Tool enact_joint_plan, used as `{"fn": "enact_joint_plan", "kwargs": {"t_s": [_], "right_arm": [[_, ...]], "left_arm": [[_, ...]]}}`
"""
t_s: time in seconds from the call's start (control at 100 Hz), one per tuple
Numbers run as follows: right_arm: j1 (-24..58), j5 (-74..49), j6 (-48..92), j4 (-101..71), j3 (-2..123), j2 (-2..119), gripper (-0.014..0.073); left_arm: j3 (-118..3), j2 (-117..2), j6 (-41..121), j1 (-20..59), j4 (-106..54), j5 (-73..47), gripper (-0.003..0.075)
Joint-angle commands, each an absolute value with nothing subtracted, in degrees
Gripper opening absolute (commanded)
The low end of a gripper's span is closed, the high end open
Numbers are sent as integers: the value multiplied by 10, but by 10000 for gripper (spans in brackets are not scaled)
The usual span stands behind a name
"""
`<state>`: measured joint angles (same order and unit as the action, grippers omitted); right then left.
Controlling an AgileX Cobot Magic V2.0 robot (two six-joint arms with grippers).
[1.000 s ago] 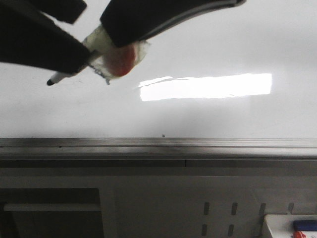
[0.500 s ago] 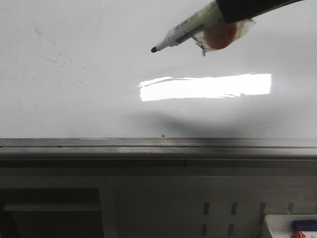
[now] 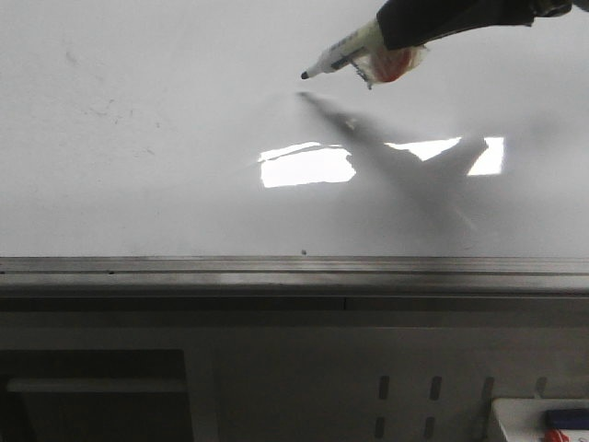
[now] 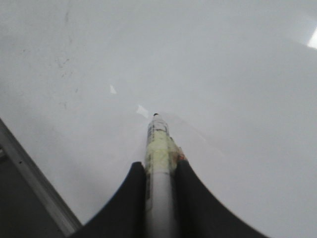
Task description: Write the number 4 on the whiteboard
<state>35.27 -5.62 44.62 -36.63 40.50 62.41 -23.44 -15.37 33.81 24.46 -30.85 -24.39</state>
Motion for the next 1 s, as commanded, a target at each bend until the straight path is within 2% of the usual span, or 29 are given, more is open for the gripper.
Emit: {"fn": "enact_joint_plan", "kwargs": {"t_s": [0.0, 0.32, 0.55, 0.68, 0.99], "right_arm": [[346, 0, 452, -371, 419, 630, -62], [305, -22, 452, -371, 420, 657, -62], [305, -55, 451, -381, 420, 664, -61], [320, -93, 451, -406, 420, 684, -61], [385, -86, 451, -424, 420, 723, -61]], "left_arm": [[-249, -157, 333, 242, -331, -202, -20], [-249, -157, 333, 242, -332, -203, -20], [-249, -157, 333, 242, -333, -203, -20], [-249, -157, 333, 242, -335, -203, -20], [-249, -157, 333, 242, -339, -203, -20]]}}
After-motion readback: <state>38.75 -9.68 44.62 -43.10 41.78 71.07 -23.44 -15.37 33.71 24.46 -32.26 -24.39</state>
